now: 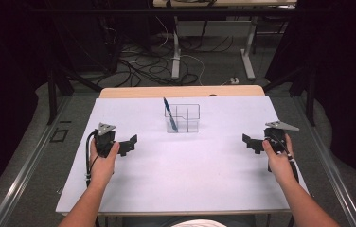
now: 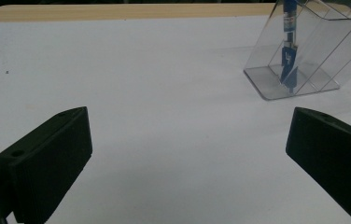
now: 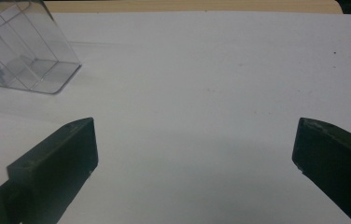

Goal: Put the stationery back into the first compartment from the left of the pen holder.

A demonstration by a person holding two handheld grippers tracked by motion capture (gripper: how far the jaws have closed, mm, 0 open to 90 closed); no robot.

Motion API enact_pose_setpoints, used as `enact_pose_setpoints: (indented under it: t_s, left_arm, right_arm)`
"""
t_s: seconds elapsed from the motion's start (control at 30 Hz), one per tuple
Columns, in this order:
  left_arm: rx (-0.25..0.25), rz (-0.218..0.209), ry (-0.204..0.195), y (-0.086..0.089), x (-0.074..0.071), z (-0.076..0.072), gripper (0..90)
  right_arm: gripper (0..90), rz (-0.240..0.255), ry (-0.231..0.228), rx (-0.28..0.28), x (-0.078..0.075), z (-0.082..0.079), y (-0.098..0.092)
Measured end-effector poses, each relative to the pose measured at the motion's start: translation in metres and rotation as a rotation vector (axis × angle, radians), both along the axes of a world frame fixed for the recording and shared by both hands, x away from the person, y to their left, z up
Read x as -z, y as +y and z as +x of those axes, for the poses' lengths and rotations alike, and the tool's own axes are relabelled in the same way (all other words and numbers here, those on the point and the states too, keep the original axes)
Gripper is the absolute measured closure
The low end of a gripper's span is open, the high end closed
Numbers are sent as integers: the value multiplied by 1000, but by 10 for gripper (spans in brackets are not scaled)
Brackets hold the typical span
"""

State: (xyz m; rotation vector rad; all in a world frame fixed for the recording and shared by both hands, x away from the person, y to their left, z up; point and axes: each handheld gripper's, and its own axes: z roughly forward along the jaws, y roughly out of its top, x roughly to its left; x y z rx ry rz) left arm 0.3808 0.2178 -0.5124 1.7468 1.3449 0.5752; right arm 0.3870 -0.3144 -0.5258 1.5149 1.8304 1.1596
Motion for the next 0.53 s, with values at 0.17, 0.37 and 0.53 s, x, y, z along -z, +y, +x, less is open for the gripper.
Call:
enact_pose_setpoints:
  t_s: [0.17,0.37,0.53]
  left_arm:
    - [-10,2,3,4,0,1,1]
    - [-21,0,3,6,1,1,1]
    - [-19,10,5,7,2,2,1]
  right_arm:
    - [0,3,15,25,6,-1,-9]
    - [1,3,27,57,9,-4,-19]
    - [1,4,45,69,10,-6,-26]
